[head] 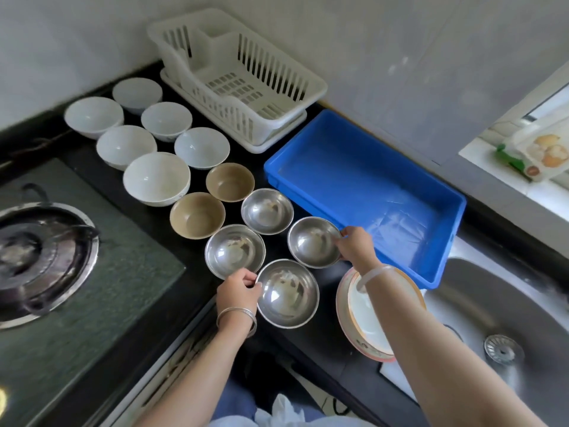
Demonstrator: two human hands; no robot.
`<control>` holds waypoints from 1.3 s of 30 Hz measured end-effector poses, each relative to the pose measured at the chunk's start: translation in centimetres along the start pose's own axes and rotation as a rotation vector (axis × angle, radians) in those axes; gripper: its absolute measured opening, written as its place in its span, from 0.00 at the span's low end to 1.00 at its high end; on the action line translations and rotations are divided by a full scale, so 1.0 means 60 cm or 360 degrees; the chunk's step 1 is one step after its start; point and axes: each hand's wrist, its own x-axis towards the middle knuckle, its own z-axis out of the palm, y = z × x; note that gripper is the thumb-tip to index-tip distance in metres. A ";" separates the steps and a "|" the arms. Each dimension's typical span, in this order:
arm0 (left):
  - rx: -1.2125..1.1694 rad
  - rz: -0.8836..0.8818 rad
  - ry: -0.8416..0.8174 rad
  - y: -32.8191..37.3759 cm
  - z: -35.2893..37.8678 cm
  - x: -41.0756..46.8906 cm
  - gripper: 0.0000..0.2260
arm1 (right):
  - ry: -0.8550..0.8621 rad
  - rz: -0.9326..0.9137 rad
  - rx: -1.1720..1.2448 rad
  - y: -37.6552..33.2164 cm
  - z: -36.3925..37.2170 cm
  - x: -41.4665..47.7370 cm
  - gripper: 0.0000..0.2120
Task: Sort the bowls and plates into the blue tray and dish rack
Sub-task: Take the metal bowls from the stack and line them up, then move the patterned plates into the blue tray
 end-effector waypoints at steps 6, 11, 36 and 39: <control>-0.0074 -0.0020 0.0054 -0.007 0.007 0.004 0.05 | 0.0004 0.0064 -0.0010 0.001 0.017 -0.005 0.08; -0.0101 0.0035 0.0058 -0.010 0.009 -0.002 0.03 | -0.0041 0.0139 0.0107 0.005 0.022 0.000 0.09; 0.0014 -0.0080 -0.0114 -0.003 -0.017 -0.009 0.14 | 0.0041 0.0055 0.0094 -0.012 -0.007 -0.045 0.09; 0.0137 0.0091 -0.0101 0.020 -0.027 -0.017 0.14 | 0.0284 -0.0010 0.0115 0.001 -0.029 -0.080 0.13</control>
